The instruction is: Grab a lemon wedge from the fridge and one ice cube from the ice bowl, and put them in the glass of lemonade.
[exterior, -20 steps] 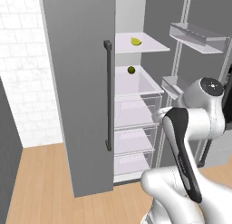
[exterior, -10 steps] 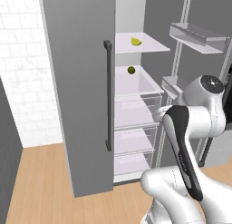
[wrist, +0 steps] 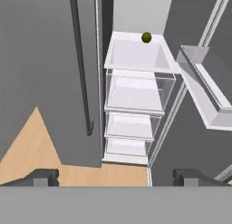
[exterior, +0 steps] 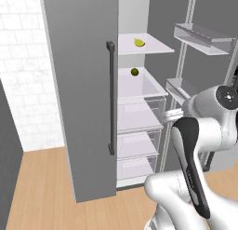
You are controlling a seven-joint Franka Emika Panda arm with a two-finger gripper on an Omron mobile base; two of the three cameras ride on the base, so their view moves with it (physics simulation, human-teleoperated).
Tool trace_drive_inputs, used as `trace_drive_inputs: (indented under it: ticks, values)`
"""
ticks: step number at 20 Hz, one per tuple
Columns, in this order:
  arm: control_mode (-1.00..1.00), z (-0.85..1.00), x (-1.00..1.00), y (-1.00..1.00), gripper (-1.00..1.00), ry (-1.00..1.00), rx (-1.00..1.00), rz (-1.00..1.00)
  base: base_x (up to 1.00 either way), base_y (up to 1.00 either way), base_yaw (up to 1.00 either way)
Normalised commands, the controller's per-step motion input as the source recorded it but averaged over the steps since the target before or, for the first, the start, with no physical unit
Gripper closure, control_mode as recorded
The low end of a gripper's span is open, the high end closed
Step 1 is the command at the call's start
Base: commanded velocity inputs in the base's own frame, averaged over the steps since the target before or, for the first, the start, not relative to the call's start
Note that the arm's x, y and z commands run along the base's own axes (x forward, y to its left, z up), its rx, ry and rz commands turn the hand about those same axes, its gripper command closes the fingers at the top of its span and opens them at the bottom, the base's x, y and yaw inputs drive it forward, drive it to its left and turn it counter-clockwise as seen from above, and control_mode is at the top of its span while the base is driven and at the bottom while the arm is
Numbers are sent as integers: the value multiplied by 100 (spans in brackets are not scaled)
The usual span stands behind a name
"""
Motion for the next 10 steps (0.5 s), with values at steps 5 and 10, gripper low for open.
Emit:
trace_drive_inputs:
  ticks: [5,10]
  values:
    - [-100,20,0,-8,-100,-14,0,-1,0,0,0]
    - [100,6,0,0,-100,-5,0,-1,34,0,-1]
